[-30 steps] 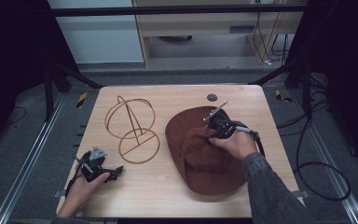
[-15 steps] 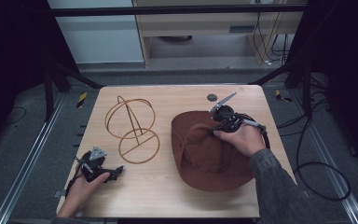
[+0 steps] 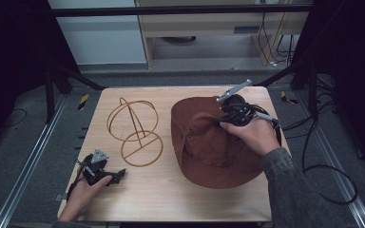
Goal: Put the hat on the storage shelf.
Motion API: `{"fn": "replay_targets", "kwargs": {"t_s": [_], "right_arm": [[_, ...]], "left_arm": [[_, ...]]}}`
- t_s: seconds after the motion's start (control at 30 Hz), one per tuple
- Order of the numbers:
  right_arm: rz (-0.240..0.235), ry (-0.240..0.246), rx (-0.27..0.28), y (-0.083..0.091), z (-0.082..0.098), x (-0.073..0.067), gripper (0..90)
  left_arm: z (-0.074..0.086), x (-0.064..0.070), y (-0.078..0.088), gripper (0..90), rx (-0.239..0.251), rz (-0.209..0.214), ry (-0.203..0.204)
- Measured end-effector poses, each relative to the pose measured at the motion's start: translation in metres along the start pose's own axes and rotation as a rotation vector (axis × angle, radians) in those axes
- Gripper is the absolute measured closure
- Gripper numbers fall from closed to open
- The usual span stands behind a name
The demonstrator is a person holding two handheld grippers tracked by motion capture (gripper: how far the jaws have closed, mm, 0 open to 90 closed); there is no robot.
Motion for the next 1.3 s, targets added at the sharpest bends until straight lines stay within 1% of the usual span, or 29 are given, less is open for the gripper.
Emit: {"fn": "replay_targets", "kwargs": {"t_s": [0.07, 0.1, 0.13, 0.17, 0.27, 0.3, 0.37, 0.43, 0.6, 0.63, 0.93, 1.0, 1.2, 1.23, 1.3], "right_arm": [[0.001, 0.004, 0.008, 0.003, -0.002, 0.0, 89.1], [0.002, 0.006, 0.023, 0.007, -0.006, -0.001, 89.2], [0.002, 0.006, 0.023, 0.007, -0.006, -0.001, 89.2], [0.0, 0.005, 0.042, 0.011, -0.01, -0.003, 89.2], [0.004, 0.01, 0.067, 0.018, -0.014, -0.006, 89.1], [0.004, 0.01, 0.067, 0.018, -0.014, -0.006, 89.1], [0.008, 0.014, 0.087, 0.023, -0.017, -0.007, 89.2], [0.015, 0.018, 0.114, 0.033, -0.022, -0.011, 89.2], [0.022, 0.023, 0.153, 0.043, -0.029, -0.013, 89.2], [0.027, 0.026, 0.156, 0.045, -0.031, -0.013, 89.2], [0.025, 0.035, 0.18, 0.052, -0.044, -0.019, 89.2], [0.027, 0.046, 0.182, 0.053, -0.048, -0.024, 89.2], [0.029, 0.05, 0.199, 0.055, -0.051, -0.029, 89.2], [0.026, 0.049, 0.216, 0.057, -0.052, -0.031, 89.2], [0.025, 0.047, 0.226, 0.06, -0.052, -0.033, 89.2]], "left_arm": [[0.0, 0.0, 0.0, 0.0, 0.003, 0.0, 0.003], [0.0, 0.0, 0.0, 0.0, 0.0, 0.0, 0.0], [0.0, 0.0, 0.0, 0.0, 0.0, 0.0, 0.0], [0.0, 0.0, 0.0, 0.0, 0.0, 0.0, 0.0], [0.0, 0.0, 0.0, 0.0, 0.002, 0.0, 0.0], [0.0, 0.0, 0.0, 0.0, 0.002, 0.0, 0.0], [0.0, 0.0, 0.0, 0.0, 0.002, 0.0, 0.0], [0.0, 0.0, 0.0, 0.0, 0.002, 0.0, 0.0], [0.0, 0.0, 0.0, 0.0, 0.0, -0.001, -0.003], [0.0, 0.0, 0.0, 0.0, 0.003, -0.002, 0.001], [0.0, 0.0, 0.0, 0.0, 0.003, -0.001, 0.0], [0.0, 0.0, 0.0, 0.0, 0.002, -0.001, -0.002], [0.0, 0.0, 0.0, 0.0, 0.003, 0.0, 0.0], [0.0, 0.0, 0.0, 0.0, 0.003, 0.0, 0.0], [0.0, 0.0, 0.0, 0.0, 0.002, -0.001, -0.001]]}}
Point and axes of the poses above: each handheld gripper's, and its own axes: y roughly backward along the jaws, z roughly out of its underside, x roughly to its right, the point moved 5 cm from there along -y, roughly forward along the jaws, and after that the axes turned 4 degrees about -z, right-handed, at the moved point
